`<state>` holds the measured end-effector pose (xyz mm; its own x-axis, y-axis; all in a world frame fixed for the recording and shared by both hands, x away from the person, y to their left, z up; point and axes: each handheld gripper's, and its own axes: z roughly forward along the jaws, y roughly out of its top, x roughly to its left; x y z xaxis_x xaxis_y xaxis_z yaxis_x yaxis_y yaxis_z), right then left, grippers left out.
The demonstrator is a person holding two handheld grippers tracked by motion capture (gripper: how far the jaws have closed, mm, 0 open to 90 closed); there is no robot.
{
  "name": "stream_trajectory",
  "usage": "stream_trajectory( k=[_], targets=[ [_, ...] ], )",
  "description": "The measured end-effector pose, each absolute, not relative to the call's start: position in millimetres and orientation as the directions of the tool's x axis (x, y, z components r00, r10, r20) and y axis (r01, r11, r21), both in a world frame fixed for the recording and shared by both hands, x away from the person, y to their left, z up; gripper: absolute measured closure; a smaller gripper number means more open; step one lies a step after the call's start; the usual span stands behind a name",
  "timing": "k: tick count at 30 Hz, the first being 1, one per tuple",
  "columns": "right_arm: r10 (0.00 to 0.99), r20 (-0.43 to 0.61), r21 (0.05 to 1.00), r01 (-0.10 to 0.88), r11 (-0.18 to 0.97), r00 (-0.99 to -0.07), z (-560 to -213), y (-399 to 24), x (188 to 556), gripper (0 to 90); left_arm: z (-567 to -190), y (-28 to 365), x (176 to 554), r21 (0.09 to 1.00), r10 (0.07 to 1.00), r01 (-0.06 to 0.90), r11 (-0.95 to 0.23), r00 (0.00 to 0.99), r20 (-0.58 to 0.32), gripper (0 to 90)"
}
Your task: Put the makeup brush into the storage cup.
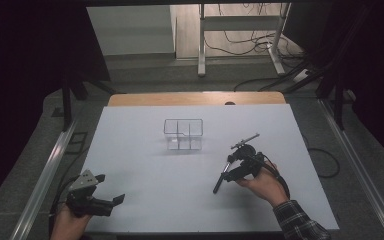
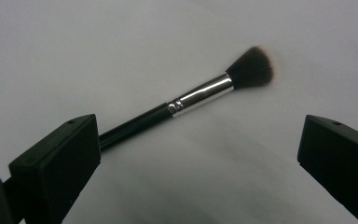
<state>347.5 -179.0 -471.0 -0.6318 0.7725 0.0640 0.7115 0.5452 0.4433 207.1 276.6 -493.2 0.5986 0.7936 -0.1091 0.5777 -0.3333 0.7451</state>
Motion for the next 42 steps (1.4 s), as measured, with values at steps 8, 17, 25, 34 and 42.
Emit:
stream_trajectory(
  k=[8,17,25,34,42],
  targets=[
    [0.762,0.061,0.436,0.704,0.560,-0.644,-474.7,-165.0,349.9,0.0,-493.3,276.4,207.0,0.745,0.793,0.578,-0.334,0.600,-0.109,0.0],
    [0.756,0.051,0.429,0.698,0.573,-0.652,-477.1,-149.8,354.1,0.3,-493.3,276.4,206.9,0.744,0.793,0.578,-0.335,0.600,-0.110,0.0],
    [0.767,0.032,0.421,0.704,0.572,-0.641,-483.8,-148.9,357.1,0.3,-493.5,276.6,207.0,0.745,0.791,0.578,-0.334,0.601,-0.112,0.0],
    [0.774,0.026,0.405,0.715,0.570,-0.633,-497.1,-148.0,358.6,2.7,-493.7,276.6,206.8,0.742,0.792,0.580,-0.335,0.600,-0.112,0.0],
    [0.772,0.009,0.392,0.713,0.582,-0.635,-505.0,-146.1,359.6,4.6,-493.9,276.7,206.4,0.742,0.791,0.581,-0.336,0.601,-0.112,0.1]
  ],
)
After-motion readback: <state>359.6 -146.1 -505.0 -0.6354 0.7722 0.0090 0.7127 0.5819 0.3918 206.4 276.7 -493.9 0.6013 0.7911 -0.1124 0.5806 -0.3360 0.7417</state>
